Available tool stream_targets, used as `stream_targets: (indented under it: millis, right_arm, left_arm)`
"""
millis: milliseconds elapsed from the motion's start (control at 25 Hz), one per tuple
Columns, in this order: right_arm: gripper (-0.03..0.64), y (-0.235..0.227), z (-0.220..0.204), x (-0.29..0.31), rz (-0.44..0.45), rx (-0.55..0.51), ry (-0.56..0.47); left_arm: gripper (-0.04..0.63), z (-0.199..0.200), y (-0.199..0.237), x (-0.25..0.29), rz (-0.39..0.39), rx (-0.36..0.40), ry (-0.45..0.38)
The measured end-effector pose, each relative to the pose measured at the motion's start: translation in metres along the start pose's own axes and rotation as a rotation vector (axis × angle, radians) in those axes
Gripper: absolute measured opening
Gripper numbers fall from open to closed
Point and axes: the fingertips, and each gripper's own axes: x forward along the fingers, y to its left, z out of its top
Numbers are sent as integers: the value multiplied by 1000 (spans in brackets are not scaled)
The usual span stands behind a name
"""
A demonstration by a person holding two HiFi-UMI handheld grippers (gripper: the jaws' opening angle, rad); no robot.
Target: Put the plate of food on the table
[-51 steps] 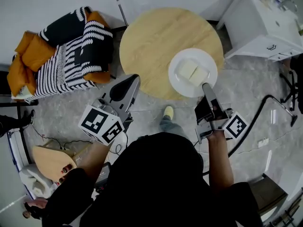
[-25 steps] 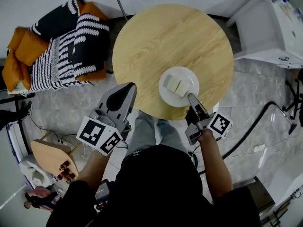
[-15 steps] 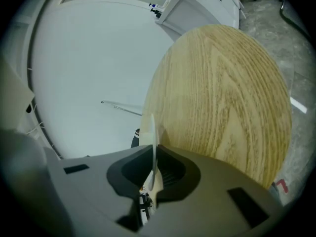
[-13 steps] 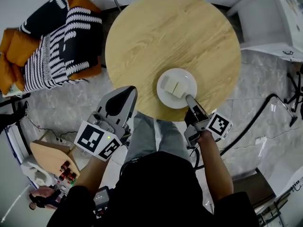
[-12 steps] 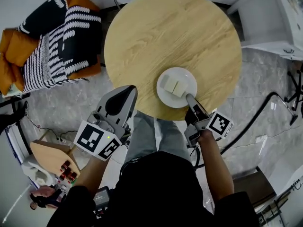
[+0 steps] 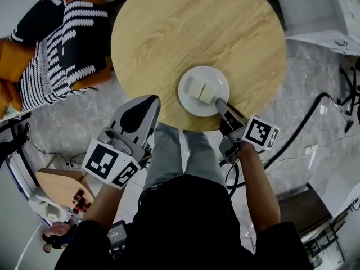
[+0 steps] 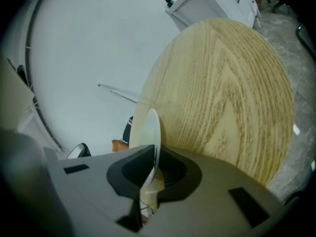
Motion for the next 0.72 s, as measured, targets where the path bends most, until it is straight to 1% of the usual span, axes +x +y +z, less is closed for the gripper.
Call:
stream_targets:
  millis: [120,240,320,440,720]
  right_arm:
    - [23,3,-7,-1,17,-52,60]
    - [98,5,-20,-6,29,-161,157]
    - [118,4,-30,-11,11,-269,229]
    - [120,-2,-41,-19,-51,-434,331]
    - [179,-6,-55,-26,-93,-626,509]
  left_arm:
    - [6,-5,-5,-1,-13,2,7]
    - [6,-7,-10,-4,-25,3,4]
    - [6,-6,-12,-7,-31,8,0]
    - [6,-2,-12,-15,-30,16,-7]
    - [6,3,-6,-25,-14,26,-23]
